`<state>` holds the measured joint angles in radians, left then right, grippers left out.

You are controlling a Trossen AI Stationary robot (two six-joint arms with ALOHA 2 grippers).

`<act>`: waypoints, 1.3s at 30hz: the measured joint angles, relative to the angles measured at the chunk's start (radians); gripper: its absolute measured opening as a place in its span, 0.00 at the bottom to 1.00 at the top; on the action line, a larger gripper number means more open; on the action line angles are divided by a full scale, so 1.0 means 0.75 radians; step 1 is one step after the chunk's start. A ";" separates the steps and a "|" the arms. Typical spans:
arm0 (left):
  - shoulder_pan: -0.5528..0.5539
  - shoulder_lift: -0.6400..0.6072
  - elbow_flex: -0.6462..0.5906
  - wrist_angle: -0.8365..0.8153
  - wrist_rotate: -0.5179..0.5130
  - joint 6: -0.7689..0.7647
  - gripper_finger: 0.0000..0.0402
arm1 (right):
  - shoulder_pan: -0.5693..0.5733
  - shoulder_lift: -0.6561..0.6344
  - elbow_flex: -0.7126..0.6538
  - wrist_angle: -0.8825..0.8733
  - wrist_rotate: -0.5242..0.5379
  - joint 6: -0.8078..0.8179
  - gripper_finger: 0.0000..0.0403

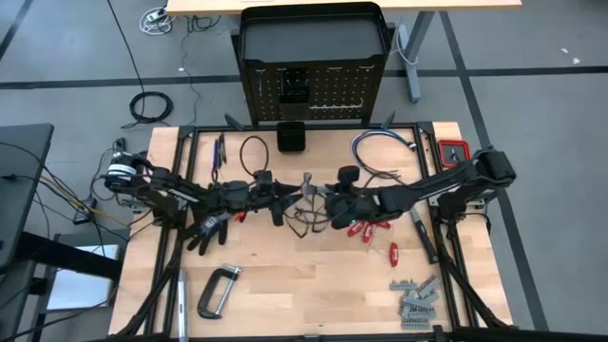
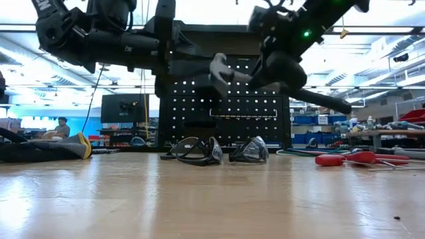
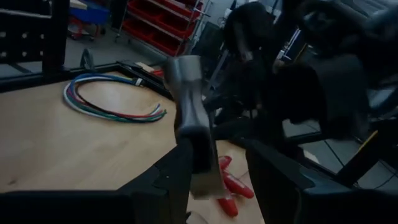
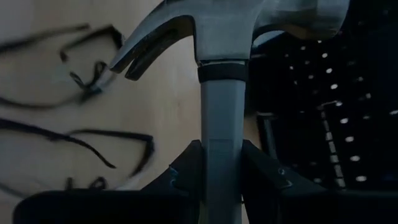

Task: Hang tools onto peg board
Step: Hang the gray hammer on the peg board

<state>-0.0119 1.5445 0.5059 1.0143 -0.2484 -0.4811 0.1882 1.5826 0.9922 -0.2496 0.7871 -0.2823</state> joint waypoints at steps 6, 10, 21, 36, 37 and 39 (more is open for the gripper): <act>0.048 0.000 -0.008 -0.086 0.006 -0.062 0.42 | 0.021 0.051 0.026 -0.008 0.087 -0.106 0.22; 0.070 0.000 -0.008 -0.082 -0.003 -0.072 0.52 | 0.024 0.047 0.029 0.001 0.083 -0.120 0.22; 0.114 0.009 0.008 -0.069 0.060 -0.060 0.66 | 0.026 0.037 0.029 0.129 0.137 -0.317 0.22; 0.168 0.007 0.070 0.023 0.246 -0.028 0.66 | 0.037 0.030 0.030 0.302 0.192 -0.571 0.22; 0.168 0.007 0.075 0.014 0.248 -0.023 0.66 | 0.038 0.030 0.030 0.302 0.192 -0.572 0.22; 0.168 0.007 0.077 -0.009 0.249 -0.007 0.66 | 0.037 0.030 0.030 0.314 0.198 -0.572 0.22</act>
<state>0.1143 1.5500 0.5636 1.0076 -0.0620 -0.4860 0.2160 1.6054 1.0145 -0.0139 0.9356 -0.7116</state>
